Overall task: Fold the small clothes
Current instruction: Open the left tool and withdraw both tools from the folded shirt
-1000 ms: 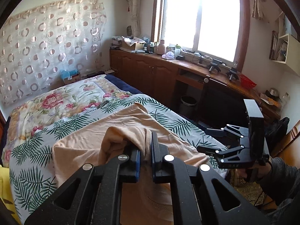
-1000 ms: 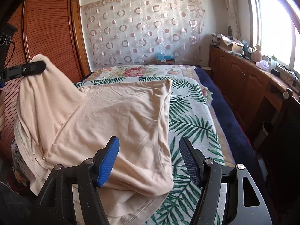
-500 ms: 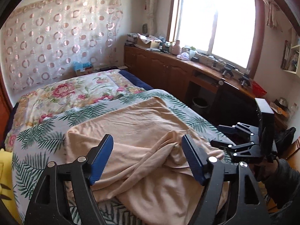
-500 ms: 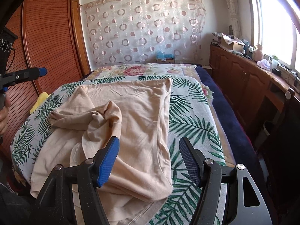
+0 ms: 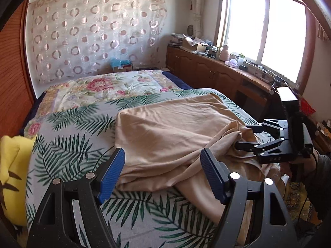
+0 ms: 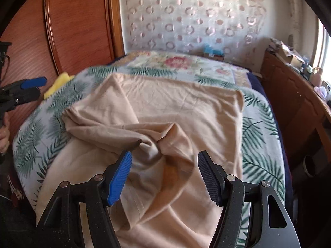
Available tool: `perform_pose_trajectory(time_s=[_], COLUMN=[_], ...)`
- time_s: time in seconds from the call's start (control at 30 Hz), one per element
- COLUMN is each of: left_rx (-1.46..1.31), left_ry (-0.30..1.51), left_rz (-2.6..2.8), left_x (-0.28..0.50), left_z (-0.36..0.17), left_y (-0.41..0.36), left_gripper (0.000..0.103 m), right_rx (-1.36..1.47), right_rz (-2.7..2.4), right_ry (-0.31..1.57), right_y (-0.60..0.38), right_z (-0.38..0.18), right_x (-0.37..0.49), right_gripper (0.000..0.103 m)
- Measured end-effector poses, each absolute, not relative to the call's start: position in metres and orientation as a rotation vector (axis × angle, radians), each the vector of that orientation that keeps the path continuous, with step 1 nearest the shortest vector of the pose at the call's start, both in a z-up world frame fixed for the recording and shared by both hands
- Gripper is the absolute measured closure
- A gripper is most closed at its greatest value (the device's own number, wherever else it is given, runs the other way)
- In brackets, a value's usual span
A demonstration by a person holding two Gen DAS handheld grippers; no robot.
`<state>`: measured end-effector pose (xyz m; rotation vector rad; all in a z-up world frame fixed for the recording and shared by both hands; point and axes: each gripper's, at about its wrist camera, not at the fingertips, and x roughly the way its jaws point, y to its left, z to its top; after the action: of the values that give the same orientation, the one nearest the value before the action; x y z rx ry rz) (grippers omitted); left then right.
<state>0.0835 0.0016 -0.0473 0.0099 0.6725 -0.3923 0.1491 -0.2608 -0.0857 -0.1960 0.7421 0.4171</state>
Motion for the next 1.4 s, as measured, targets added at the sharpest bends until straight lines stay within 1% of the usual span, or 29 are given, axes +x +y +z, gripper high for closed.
perform_pose_trajectory(time_s=[0.13, 0.17, 0.2, 0.23, 0.27, 0.33, 0.4, 0.53, 0.6, 0.77, 0.9, 0.93, 0.97, 1.0, 1.07, 1.1, 1.3, 1.4], left_rx=[-0.012, -0.017, -0.021, -0.026, -0.030, -0.038, -0.049, -0.042, -0.041, -0.028, -0.032, -0.031, -0.028, -0.025, -0.026, -0.027, -0.034, -0.039], left_ry=[0.680, 0.680, 0.679, 0.679, 0.678, 0.679, 0.681, 0.671, 0.664, 0.645, 0.629, 0.627, 0.626, 0.624, 0.620, 0.619, 0.609, 0.609], left_rz=[-0.375, -0.369, -0.365, -0.361, -0.353, -0.339, -0.335, -0.333, -0.341, -0.345, -0.339, -0.337, -0.332, -0.328, -0.322, -0.321, -0.312, -0.305], left_x=[0.080, 0.079, 0.077, 0.077, 0.078, 0.080, 0.082, 0.081, 0.080, 0.076, 0.075, 0.074, 0.074, 0.074, 0.073, 0.072, 0.071, 0.071], left_z=[-0.054, -0.055, -0.056, -0.057, -0.058, -0.059, -0.059, -0.056, -0.054, -0.049, -0.046, -0.046, -0.045, -0.044, -0.043, -0.043, -0.041, -0.043], left_y=[0.012, 0.015, 0.016, 0.019, 0.022, 0.027, 0.030, 0.030, 0.029, 0.025, 0.025, 0.026, 0.026, 0.026, 0.027, 0.027, 0.031, 0.035], left_gripper=[0.027, 0.027, 0.027, 0.027, 0.027, 0.027, 0.027, 0.027, 0.027, 0.027, 0.027, 0.027, 0.027, 0.027, 0.027, 0.027, 0.027, 0.027], right_rx=[-0.230, -0.232, -0.251, -0.251, -0.249, -0.258, -0.263, -0.202, -0.192, -0.210, -0.232, -0.233, -0.234, -0.232, -0.217, -0.216, -0.236, -0.240], right_rz=[0.428, 0.441, 0.459, 0.476, 0.490, 0.503, 0.490, 0.475, 0.453, 0.393, 0.376, 0.382, 0.373, 0.364, 0.367, 0.349, 0.342, 0.389], right_ry=[0.770, 0.769, 0.770, 0.763, 0.757, 0.739, 0.701, 0.602, 0.584, 0.660, 0.705, 0.704, 0.695, 0.684, 0.655, 0.632, 0.577, 0.567], right_y=[-0.250, -0.246, -0.244, -0.244, -0.243, -0.244, -0.249, -0.273, -0.286, -0.316, -0.321, -0.321, -0.319, -0.320, -0.322, -0.322, -0.311, -0.295], right_z=[-0.088, -0.087, -0.086, -0.084, -0.083, -0.079, -0.076, -0.055, -0.049, -0.065, -0.079, -0.079, -0.076, -0.072, -0.060, -0.055, -0.036, -0.035], right_x=[0.165, 0.168, 0.168, 0.168, 0.167, 0.163, 0.150, 0.124, 0.115, 0.114, 0.117, 0.117, 0.117, 0.119, 0.118, 0.117, 0.117, 0.121], right_gripper=[0.035, 0.037, 0.043, 0.056, 0.072, 0.094, 0.097, 0.097, 0.097, 0.097, 0.097, 0.093, 0.083, 0.078, 0.063, 0.061, 0.059, 0.048])
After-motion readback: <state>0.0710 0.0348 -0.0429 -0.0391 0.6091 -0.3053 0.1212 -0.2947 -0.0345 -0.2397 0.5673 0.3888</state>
